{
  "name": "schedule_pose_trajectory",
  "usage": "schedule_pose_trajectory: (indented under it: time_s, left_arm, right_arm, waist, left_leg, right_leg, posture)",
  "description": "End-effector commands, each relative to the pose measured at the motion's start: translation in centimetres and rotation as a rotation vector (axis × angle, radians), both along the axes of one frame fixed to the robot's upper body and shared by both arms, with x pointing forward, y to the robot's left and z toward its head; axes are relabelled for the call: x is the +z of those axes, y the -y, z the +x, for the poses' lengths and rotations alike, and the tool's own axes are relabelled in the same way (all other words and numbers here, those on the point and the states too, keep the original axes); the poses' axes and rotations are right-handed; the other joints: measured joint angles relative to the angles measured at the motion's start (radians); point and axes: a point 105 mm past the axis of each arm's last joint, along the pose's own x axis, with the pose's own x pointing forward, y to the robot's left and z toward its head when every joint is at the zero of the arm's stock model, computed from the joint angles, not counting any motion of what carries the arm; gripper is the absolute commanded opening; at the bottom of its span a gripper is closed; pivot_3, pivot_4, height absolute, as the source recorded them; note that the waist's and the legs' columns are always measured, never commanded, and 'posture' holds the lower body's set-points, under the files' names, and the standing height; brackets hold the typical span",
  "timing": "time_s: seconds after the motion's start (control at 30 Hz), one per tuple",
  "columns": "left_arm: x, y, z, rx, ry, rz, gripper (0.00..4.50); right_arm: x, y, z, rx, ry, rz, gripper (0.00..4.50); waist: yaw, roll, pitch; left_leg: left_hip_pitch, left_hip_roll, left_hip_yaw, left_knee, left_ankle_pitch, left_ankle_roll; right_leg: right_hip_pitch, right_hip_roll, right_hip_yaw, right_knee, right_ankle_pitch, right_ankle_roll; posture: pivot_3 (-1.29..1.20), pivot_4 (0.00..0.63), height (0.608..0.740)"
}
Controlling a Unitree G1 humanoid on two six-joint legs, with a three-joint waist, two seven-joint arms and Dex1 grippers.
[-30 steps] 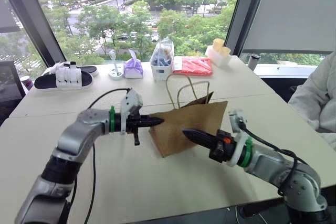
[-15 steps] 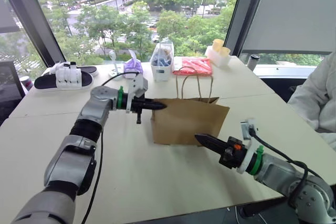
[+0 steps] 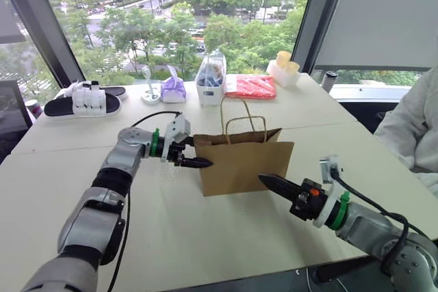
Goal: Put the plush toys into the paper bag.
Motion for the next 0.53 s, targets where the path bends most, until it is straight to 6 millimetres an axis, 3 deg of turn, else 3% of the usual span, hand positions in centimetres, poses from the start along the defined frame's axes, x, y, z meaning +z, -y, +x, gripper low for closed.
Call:
schedule_pose_trajectory:
  time_s: [0.03,0.3,0.43,0.53]
  left_arm:
    - [2.3,-1.5,-0.4,0.049,0.045,-0.033,4.46]
    - [3.4,-7.1,-5.7,0.272,-0.079,-0.128,4.46]
    - [2.7,-8.4,-9.1,0.426,-0.189,-0.227,4.46]
    - [0.6,-9.1,-12.5,0.582,-0.255,-0.255,4.46]
  right_arm:
    - [0.5,-0.1,-0.2,0.027,0.027,-0.004,0.00]
    - [0.4,0.8,-0.2,0.032,0.023,-0.029,0.00]
    - [0.4,2.2,-0.2,-0.010,0.032,-0.068,0.00]
    - [-0.6,3.7,-0.2,-0.054,0.005,-0.154,0.00]
  waist:
    - [-0.002,0.000,0.000]
    - [-0.020,0.001,0.000]
    - [-0.015,0.001,0.000]
    - [-0.013,0.001,0.000]
  left_leg:
    - [0.000,0.000,0.000,0.000,0.000,0.000]
    - [0.000,0.001,-0.001,-0.001,0.000,0.000]
    - [0.000,0.001,-0.001,-0.001,-0.001,0.002]
    - [0.001,0.001,-0.001,-0.001,-0.002,0.003]
  right_leg:
    - [0.000,0.000,0.000,0.000,0.000,0.000]
    - [-0.001,-0.001,0.002,0.000,0.000,0.000]
    - [0.000,-0.001,0.002,0.000,0.000,0.000]
    - [0.002,-0.001,0.003,-0.002,0.000,0.000]
  posture:
    - [0.00,0.150,0.740]
    - [0.00,0.150,0.740]
    - [0.00,0.150,0.740]
    - [0.00,0.150,0.740]
